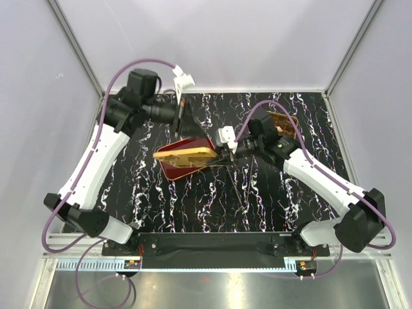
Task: Pack the chocolate
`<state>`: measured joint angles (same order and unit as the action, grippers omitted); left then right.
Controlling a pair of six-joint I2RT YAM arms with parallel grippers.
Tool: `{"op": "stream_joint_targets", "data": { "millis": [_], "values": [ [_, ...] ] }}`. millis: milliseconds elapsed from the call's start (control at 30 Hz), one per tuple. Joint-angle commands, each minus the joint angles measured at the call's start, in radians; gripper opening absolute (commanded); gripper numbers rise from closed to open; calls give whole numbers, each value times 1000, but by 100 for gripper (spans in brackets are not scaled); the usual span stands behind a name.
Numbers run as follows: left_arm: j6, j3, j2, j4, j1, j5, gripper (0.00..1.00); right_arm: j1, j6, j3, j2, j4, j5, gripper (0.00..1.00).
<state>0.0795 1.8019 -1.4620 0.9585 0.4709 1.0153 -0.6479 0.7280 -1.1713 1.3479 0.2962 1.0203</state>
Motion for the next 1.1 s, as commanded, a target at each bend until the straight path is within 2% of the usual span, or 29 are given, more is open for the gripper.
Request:
{"op": "stream_joint_targets", "data": {
  "millis": [0,33,100,167,233,300,367,400,500,567,667,767,900,1067],
  "values": [
    [288,-6,-37,-396,-110,-127,26,-21,-200,-22,8,-130,-18,0],
    [371,-13,-38,-493,-147,-138,39,-19,-238,-28,10,-146,-52,0],
    [433,-26,-35,-561,-175,-202,45,-18,-396,-37,23,-221,-133,0],
    [477,-23,-31,-621,-209,-291,53,-12,-482,-82,39,-178,-247,0],
    [455,-1,-37,-566,-224,-410,58,1,-544,-115,45,-138,-337,0],
    [430,28,-43,-518,-227,-554,79,40,-632,-117,36,-105,-373,0],
    [408,40,-60,-463,-227,-604,85,94,-697,-105,24,-111,-358,0],
    [405,36,-63,-451,-227,-633,98,170,-787,-105,22,-111,-356,0],
    [395,-1,-80,-452,-200,-675,99,351,-921,-128,46,-72,-266,0],
    [355,-6,-112,-446,-163,-692,99,427,-967,-172,72,-24,-227,0],
    [310,16,-184,-423,-68,-741,97,510,-992,-238,121,64,-275,1],
    [319,8,-247,-451,3,-764,95,611,-1003,-301,183,135,-256,0],
    [327,23,-346,-510,77,-741,92,770,-1165,-292,240,57,-108,0],
    [408,27,-484,-632,112,-652,87,852,-1168,-309,312,55,7,0]
  ]
}}
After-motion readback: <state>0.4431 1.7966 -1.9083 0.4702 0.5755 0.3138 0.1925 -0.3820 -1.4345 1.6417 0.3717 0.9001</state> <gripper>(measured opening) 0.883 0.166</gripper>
